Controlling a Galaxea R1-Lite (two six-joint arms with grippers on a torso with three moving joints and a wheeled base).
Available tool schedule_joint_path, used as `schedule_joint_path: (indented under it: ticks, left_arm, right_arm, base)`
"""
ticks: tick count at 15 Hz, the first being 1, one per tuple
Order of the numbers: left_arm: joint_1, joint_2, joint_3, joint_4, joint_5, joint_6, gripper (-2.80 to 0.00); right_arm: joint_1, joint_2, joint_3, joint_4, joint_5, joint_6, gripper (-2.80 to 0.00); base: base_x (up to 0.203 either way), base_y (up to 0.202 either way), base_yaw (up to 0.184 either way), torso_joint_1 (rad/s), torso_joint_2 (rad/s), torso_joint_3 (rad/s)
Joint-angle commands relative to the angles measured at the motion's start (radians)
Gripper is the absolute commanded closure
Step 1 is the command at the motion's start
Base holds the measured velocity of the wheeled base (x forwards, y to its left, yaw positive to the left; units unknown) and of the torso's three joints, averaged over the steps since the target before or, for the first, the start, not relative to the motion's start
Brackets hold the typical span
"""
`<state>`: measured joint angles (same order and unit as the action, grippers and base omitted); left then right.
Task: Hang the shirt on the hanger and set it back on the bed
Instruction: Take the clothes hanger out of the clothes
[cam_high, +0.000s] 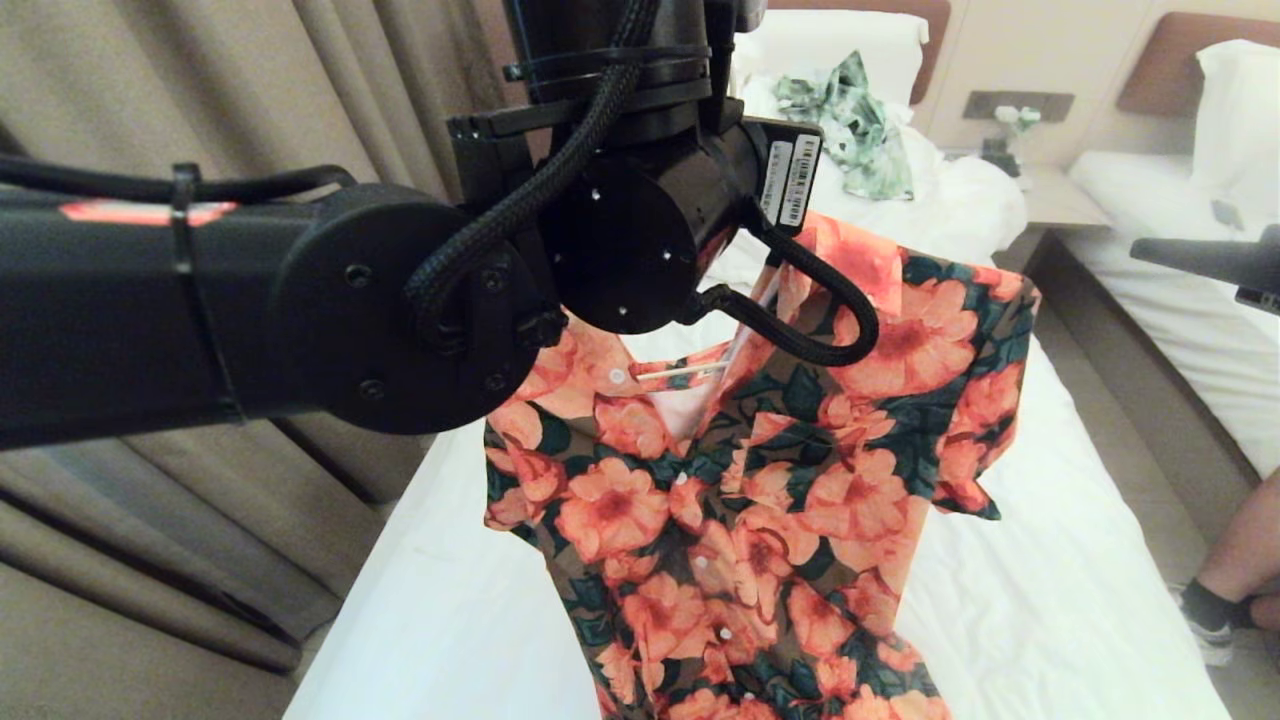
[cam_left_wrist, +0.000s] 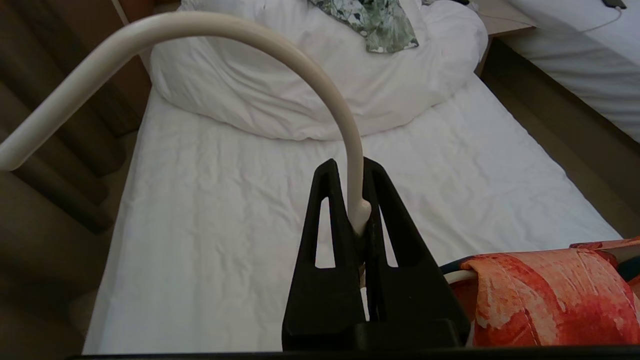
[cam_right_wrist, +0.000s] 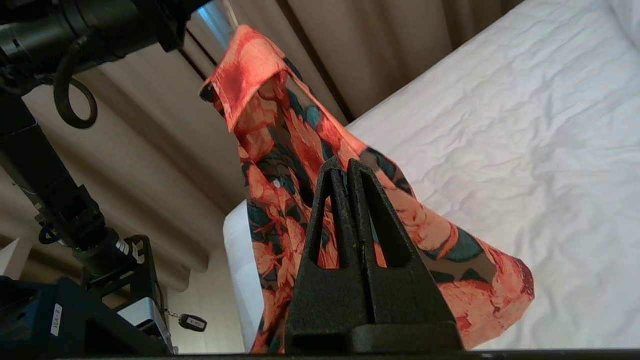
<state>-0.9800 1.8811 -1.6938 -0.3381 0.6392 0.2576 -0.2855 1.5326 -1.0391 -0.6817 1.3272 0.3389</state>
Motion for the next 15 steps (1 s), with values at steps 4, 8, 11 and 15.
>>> schedule_joint_path:
  ticks: [4,8,11,15]
  left_arm:
    - [0.0,-0.027,-0.019,0.001,0.001,0.035,0.0]
    - [0.0,-0.03,-0.035,0.001,0.001,0.048,0.0]
    - [0.0,-0.031,-0.035,0.001,0.001,0.054,0.0]
    - [0.0,-0.02,-0.033,0.001,-0.001,0.054,0.0]
  right_arm:
    - [0.0,0.0,0.002,-0.006,0.007,0.002,0.0]
    - [0.0,0.0,0.001,-0.013,0.007,0.002,0.0]
    - [0.0,-0.008,0.005,-0.01,0.007,0.008,0.0]
    - [-0.008,0.01,-0.027,0.042,-0.015,0.049,0.0]
  base:
    - [0.0,0.0,0.0,0.158,-0.37,-0.218]
    - [0.0,0.0,0.0,0.144,-0.35,-0.203]
    - [0.0,0.0,0.0,0.12,-0.28,-0.15]
    - [0.0,0.0,0.0,0.007,-0.01,-0.007]
